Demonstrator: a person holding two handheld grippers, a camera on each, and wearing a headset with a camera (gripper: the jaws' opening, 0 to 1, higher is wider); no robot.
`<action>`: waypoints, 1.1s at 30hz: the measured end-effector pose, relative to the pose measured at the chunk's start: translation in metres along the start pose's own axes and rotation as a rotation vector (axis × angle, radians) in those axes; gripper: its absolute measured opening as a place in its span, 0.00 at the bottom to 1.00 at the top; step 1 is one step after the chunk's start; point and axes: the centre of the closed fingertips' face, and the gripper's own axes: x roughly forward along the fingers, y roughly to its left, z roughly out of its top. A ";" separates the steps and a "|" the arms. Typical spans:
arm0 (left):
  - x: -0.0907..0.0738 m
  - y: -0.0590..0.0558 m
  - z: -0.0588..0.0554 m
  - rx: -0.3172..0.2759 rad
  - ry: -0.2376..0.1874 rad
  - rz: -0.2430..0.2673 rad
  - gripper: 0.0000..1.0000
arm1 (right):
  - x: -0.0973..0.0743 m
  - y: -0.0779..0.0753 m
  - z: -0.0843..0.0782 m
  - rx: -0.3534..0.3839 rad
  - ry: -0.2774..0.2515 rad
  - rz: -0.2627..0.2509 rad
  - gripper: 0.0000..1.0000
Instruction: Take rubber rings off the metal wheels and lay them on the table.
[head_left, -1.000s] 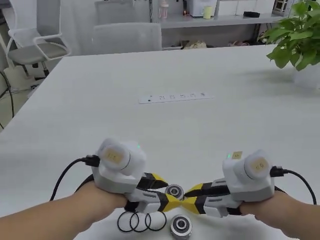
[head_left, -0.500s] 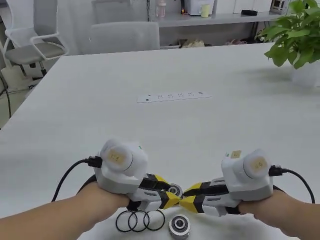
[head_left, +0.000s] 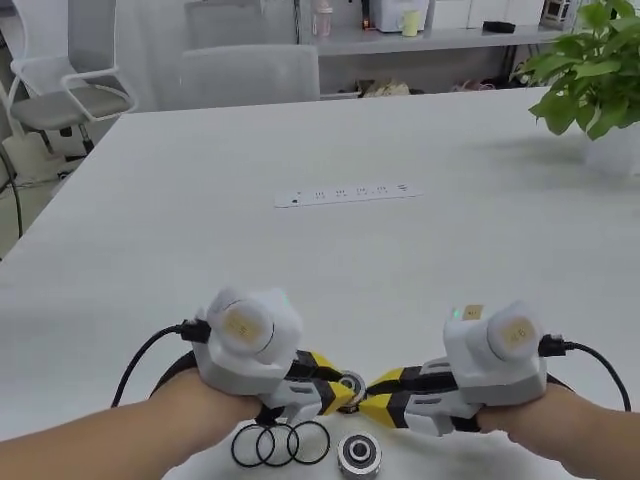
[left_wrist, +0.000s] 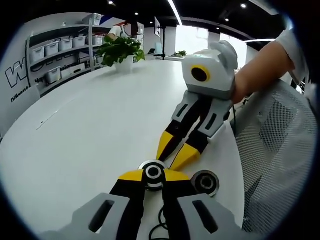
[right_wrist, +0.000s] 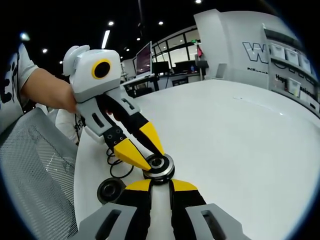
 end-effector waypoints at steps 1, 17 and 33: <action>0.000 -0.001 0.000 0.000 0.003 0.005 0.08 | 0.000 0.000 0.000 0.001 0.000 -0.001 0.10; -0.001 0.001 -0.001 -0.004 -0.029 0.038 0.07 | 0.000 0.001 0.000 -0.027 0.019 -0.019 0.08; -0.001 0.002 -0.002 -0.017 -0.035 0.051 0.07 | -0.001 -0.002 -0.002 0.027 0.034 -0.030 0.00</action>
